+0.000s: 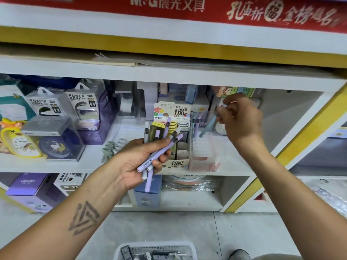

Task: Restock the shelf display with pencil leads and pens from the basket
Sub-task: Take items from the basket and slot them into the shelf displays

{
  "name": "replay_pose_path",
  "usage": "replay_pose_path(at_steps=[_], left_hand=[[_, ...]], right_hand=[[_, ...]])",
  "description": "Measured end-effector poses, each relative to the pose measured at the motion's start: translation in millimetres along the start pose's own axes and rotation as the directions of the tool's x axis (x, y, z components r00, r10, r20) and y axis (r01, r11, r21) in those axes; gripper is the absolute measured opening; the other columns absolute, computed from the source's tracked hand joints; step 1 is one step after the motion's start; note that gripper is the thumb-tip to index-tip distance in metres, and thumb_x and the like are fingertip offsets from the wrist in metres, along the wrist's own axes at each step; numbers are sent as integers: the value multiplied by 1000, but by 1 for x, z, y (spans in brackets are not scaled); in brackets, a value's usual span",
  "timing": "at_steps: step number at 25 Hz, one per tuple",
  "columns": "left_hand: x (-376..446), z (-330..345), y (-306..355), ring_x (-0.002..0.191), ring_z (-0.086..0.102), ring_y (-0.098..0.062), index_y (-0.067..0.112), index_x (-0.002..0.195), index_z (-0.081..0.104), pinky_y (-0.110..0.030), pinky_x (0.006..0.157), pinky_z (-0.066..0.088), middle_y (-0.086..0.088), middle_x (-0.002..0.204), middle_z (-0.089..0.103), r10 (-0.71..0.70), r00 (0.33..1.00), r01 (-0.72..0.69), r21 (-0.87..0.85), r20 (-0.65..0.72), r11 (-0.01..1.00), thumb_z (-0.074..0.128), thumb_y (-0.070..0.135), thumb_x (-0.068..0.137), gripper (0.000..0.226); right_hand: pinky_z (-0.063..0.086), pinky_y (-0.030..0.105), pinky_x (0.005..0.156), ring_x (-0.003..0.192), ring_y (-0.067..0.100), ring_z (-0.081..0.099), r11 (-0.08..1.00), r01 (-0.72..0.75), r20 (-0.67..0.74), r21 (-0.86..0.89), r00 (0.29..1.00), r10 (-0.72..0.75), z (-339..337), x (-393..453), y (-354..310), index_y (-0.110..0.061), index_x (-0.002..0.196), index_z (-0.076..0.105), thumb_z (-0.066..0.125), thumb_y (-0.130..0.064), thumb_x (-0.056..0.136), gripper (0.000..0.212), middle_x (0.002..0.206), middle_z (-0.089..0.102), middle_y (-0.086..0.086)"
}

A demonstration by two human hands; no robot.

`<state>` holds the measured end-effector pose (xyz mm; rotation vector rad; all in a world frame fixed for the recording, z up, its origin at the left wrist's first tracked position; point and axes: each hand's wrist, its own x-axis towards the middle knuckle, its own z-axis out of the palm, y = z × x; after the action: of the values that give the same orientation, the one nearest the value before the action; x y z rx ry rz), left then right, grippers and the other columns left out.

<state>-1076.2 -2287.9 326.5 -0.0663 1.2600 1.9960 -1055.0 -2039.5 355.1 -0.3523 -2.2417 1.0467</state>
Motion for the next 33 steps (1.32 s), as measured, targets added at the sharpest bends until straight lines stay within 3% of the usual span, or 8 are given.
replay_pose_path(at_steps=[12,18,20,24,26,28,30,33], left_hand=[[19,16,-8,50,54,-13,-4,93,73,-17,38,44,-12,70,63,42,997,-41,24,-72,999,78,16,74,28],[18,12,-7,50,55,-14,-8,100,71,-17,38,43,-13,72,63,58,994,-57,18,-90,998,77,14,78,32],[18,11,-7,51,56,-14,-8,100,71,-18,38,43,-13,72,64,58,994,-56,20,-89,998,77,14,80,30],[16,11,-8,52,57,-15,-6,97,73,-18,38,43,-13,73,65,75,994,-73,28,-80,997,78,15,78,28],[16,12,-8,51,56,-15,-5,97,73,-18,38,43,-13,72,65,88,993,-86,29,-81,996,78,15,78,28],[15,13,-9,51,56,-15,-5,95,73,-19,38,42,-13,71,64,110,990,-106,38,-90,994,77,15,80,25],[15,15,-10,50,56,-15,-3,92,74,-19,38,42,-13,69,64,130,986,-125,51,-108,991,76,14,82,20],[14,21,-13,49,55,-15,-1,88,75,-19,37,42,-12,67,63,151,982,-145,67,-114,987,76,15,83,16]], right_hand=[[55,41,69,74,25,67,970,186,196,-156,968,-155,31,-8,19,-19,88,51,52,-8,98,15,79,70,8],[58,36,66,70,7,68,977,197,229,-87,958,-172,39,-7,15,-12,85,57,55,-6,95,13,75,69,1],[57,41,69,72,15,67,971,227,228,-69,952,-206,43,-8,16,-9,89,66,56,-5,96,13,79,70,3],[53,39,74,87,33,65,848,388,348,-361,900,-263,50,-10,14,-12,127,67,51,-15,102,29,97,70,16],[49,33,74,86,28,63,906,268,313,-327,935,-164,50,-11,7,-14,132,62,50,-23,103,32,96,69,14],[47,30,66,71,20,63,997,-49,355,-63,932,69,45,-13,-4,-15,117,68,54,-37,101,31,87,74,10],[45,30,53,58,19,60,911,-376,558,167,798,227,39,-19,-11,-11,96,73,64,-38,95,29,79,75,14],[51,24,51,58,21,64,741,-584,692,330,684,231,29,-27,-13,2,93,73,72,-9,89,11,80,73,22]])
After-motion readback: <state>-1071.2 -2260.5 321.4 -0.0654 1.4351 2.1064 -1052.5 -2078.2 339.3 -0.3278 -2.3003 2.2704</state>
